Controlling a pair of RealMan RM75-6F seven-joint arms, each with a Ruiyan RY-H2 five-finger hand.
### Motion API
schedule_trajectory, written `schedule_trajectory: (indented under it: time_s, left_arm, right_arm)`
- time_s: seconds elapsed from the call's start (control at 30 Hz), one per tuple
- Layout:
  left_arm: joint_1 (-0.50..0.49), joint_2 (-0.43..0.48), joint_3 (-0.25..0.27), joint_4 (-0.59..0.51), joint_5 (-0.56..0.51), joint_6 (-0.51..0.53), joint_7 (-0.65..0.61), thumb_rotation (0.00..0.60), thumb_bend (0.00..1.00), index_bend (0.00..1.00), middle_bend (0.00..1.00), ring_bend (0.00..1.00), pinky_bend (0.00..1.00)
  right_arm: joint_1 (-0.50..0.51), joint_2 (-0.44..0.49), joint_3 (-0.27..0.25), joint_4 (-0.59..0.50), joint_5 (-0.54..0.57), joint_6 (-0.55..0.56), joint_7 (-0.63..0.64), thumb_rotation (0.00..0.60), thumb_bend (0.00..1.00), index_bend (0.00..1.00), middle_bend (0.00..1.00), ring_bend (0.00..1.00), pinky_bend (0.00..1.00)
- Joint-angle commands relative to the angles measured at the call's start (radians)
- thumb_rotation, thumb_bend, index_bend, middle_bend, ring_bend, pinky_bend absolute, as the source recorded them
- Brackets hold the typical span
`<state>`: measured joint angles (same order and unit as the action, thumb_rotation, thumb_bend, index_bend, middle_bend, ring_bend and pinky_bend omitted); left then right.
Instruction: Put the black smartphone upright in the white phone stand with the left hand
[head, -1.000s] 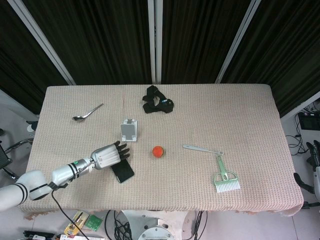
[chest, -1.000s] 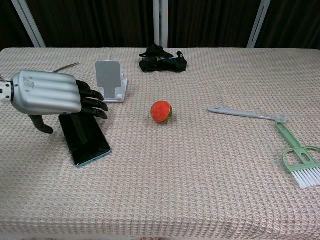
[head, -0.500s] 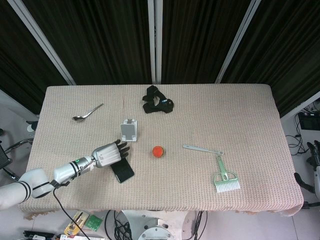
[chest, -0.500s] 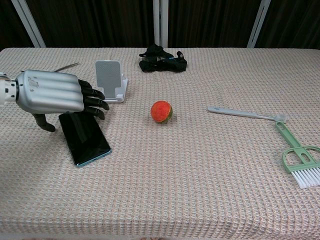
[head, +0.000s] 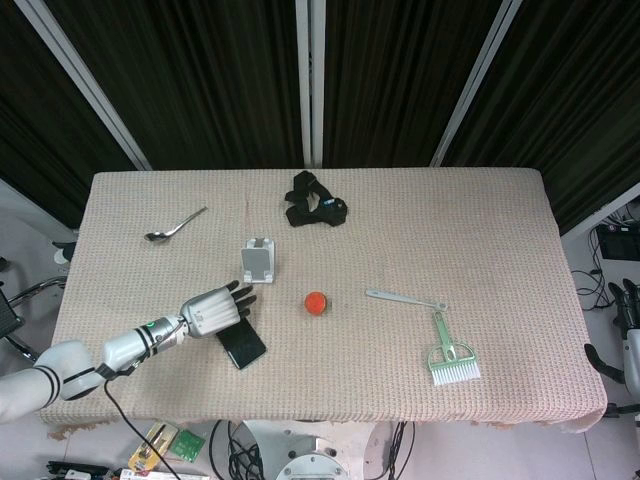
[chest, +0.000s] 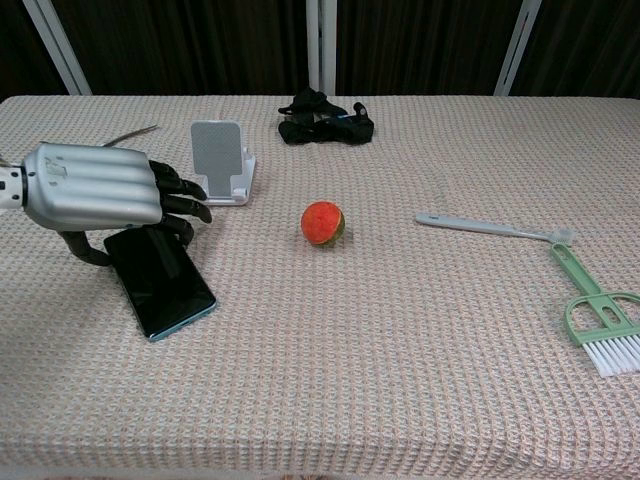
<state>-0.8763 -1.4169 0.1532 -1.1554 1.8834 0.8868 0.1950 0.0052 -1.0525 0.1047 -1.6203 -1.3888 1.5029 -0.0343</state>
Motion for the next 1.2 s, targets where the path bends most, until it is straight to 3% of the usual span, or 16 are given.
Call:
schedule_trajectory:
  time_s: [0.03, 0.2, 0.67, 1.2]
  left_arm:
    - [0.007, -0.002, 0.006, 0.006, -0.004, 0.020, -0.016, 0.600, 0.22, 0.45, 0.19, 0.10, 0.25]
    - [0.026, -0.008, 0.008, 0.027, -0.013, 0.063, -0.041, 0.600, 0.30, 0.46, 0.33, 0.18, 0.30]
    - [0.090, -0.004, 0.012, 0.094, -0.027, 0.208, -0.117, 0.600, 0.39, 0.48, 0.53, 0.37, 0.47]
    - [0.115, 0.104, -0.022, -0.037, -0.107, 0.228, -0.205, 0.600, 0.41, 0.49, 0.55, 0.40, 0.48]
  right_arm:
    - [0.002, -0.001, 0.000, -0.003, 0.001, -0.003, -0.004, 0.600, 0.18, 0.00, 0.00, 0.00, 0.00]
    - [0.004, -0.001, -0.001, -0.008, 0.000, -0.006, -0.012, 0.600, 0.18, 0.00, 0.00, 0.00, 0.00]
    - [0.009, -0.001, -0.004, -0.015, 0.005, -0.018, -0.023, 0.600, 0.18, 0.00, 0.00, 0.00, 0.00]
    - [0.011, -0.005, -0.006, -0.007, 0.005, -0.022, -0.018, 0.600, 0.18, 0.00, 0.00, 0.00, 0.00]
